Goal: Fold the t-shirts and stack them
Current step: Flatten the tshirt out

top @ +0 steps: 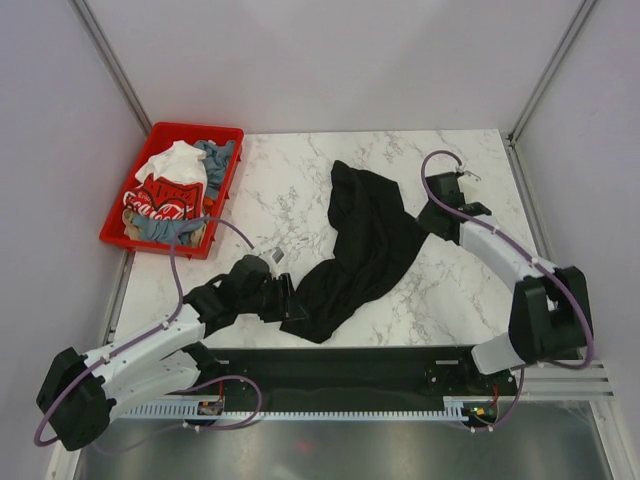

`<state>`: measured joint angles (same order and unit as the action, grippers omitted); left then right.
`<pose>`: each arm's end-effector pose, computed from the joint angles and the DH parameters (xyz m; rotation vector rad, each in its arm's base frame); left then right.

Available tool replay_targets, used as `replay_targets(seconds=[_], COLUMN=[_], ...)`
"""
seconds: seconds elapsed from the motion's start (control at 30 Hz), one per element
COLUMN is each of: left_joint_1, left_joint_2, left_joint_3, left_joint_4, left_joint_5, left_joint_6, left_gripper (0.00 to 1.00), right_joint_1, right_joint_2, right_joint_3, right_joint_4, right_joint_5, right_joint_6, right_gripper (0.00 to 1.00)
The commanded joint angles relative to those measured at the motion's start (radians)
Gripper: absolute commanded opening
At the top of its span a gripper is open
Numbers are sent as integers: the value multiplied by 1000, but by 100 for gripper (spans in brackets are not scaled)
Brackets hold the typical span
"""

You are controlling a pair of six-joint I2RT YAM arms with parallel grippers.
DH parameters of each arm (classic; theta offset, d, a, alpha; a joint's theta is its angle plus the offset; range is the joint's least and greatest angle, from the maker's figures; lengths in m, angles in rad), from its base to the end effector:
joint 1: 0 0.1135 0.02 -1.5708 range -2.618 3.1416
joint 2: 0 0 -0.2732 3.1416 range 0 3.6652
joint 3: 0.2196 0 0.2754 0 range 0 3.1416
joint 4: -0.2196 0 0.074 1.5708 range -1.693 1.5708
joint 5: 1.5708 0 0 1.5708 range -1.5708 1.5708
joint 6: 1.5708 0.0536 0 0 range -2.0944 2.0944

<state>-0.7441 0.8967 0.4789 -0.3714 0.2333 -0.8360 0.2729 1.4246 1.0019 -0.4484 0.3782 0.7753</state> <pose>0.1449 -0.1502 0.1832 0.0059 2.5841 -0.9683 0.3228 0.0698 0.2335 0.7451 2.2414 0.0398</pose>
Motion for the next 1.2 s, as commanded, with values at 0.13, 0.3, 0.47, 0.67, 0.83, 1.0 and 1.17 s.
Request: replay_targets(seconds=[0.13,0.3,0.47,0.67,0.83,1.0,1.17], left_joint_1=[-3,-5,-3,-4,-3,-3,-1], left_joint_2=[56,125,142,223,242,225,188], left_joint_3=[-10,-11,-34,-30,-36,-34,-33], left_joint_4=[28,31,35,54,58,57,49], left_joint_5=[-60,-71,-165,-175,-192,-200,-170], left_joint_6=[-3,2,-9,-18,-37,-37,0], left_gripper=[53,56,57,57,59,60,61], right_joint_1=[-44,-44,-47,-55,-61,-63,-63], right_joint_2=[301,408,447,474,453,318,235], right_joint_3=[168,234,222,213,178,89,9], right_joint_4=[16,5,-3,-4,-4,-1,23], right_joint_5=[-58,-18,63,128,163,255,216], right_joint_6=[-16,-13,-7,-30,-44,-64,-68], right_gripper=[42,41,41,35,0,0,0])
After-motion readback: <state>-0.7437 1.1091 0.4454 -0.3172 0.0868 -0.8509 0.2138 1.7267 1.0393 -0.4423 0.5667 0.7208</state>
